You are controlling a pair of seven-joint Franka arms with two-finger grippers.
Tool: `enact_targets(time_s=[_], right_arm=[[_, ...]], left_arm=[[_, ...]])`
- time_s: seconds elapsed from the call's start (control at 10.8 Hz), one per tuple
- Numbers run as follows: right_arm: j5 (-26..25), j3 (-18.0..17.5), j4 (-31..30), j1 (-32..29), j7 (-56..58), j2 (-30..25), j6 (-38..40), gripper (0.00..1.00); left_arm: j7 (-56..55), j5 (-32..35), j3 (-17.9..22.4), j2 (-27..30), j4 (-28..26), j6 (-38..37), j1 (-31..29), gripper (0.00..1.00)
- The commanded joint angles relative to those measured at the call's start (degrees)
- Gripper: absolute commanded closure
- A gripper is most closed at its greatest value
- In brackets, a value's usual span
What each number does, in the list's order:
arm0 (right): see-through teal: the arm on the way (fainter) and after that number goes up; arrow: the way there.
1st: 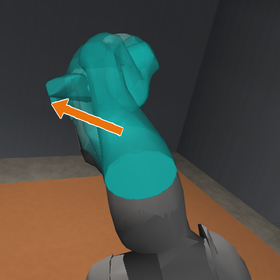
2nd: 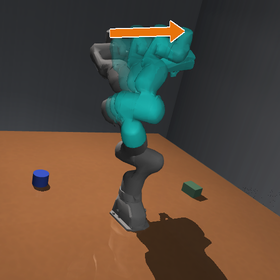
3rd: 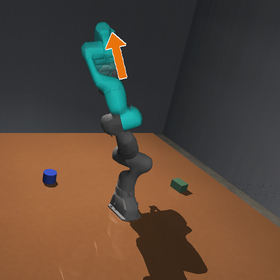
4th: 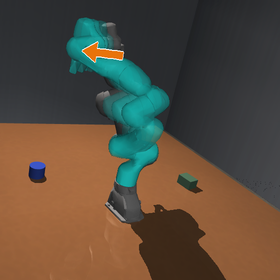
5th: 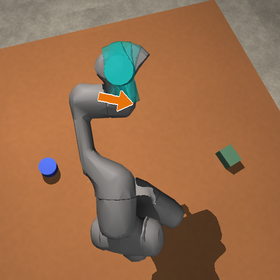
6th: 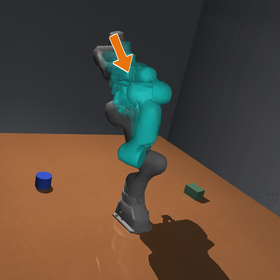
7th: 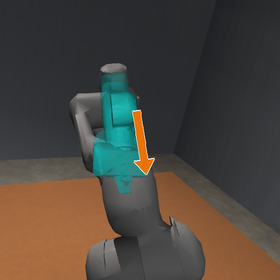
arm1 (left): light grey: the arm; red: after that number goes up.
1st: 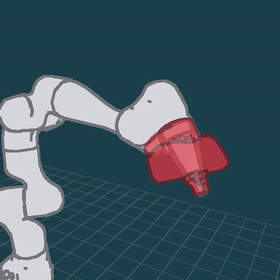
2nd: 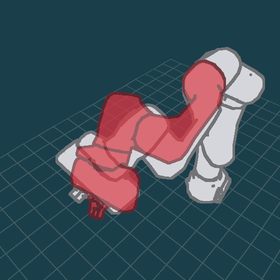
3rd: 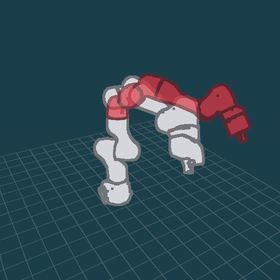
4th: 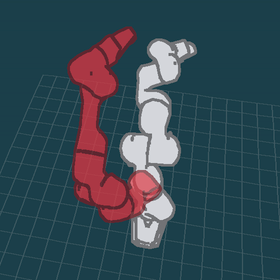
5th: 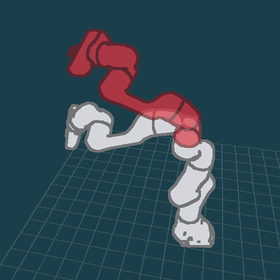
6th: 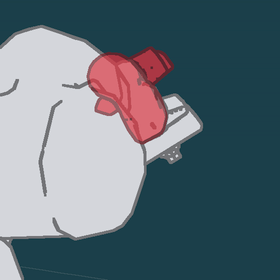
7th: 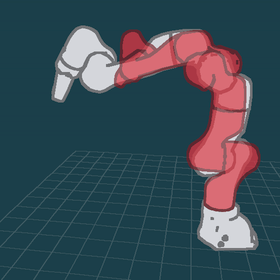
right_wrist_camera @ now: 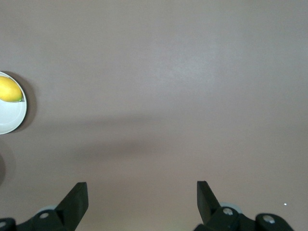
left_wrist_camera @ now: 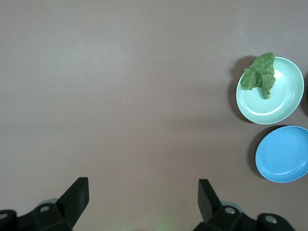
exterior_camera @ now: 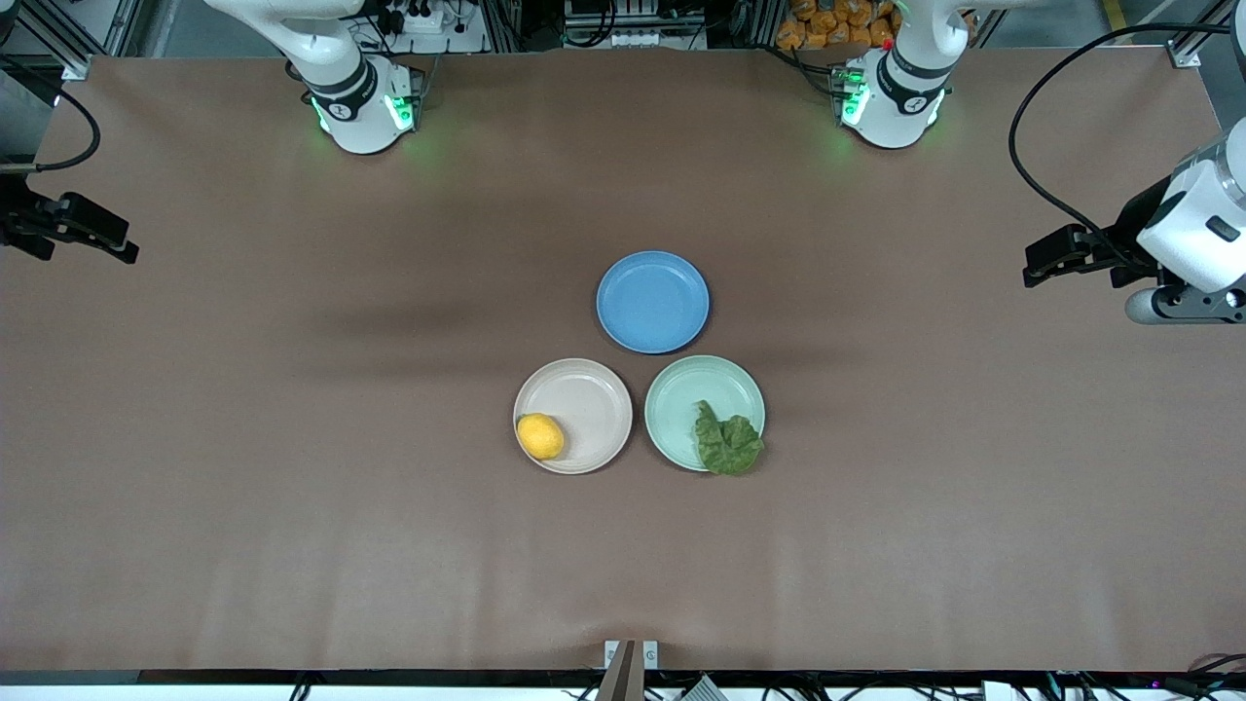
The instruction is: Pick lemon and lettuce from plates
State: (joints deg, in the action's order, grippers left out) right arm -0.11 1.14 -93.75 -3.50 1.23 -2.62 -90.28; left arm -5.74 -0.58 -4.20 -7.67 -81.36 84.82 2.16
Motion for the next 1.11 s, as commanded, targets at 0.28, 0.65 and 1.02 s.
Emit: enact_targets(time_s=[0.28,0.65,1.02], right_arm=[[0.8,-0.1,-0.1,-0.2,0.2,-0.1,0.1,0.0],[0.8,-0.1,-0.2,-0.2,0.3,-0.2,-0.1,0.0],[0.8,-0.1,-0.2,-0.2,0.3,-0.1,-0.2,0.0]], left_arm=[[-0.3,-1.3,0.2,0.4,-0.2,-0.3,0.0,0.0],[0.1,-1.1,0.2,0.3,-0.1,-0.2,0.0,0.0],[0.0,-1.0,0.2,0.3,-0.2,-0.3,-0.1,0.0]])
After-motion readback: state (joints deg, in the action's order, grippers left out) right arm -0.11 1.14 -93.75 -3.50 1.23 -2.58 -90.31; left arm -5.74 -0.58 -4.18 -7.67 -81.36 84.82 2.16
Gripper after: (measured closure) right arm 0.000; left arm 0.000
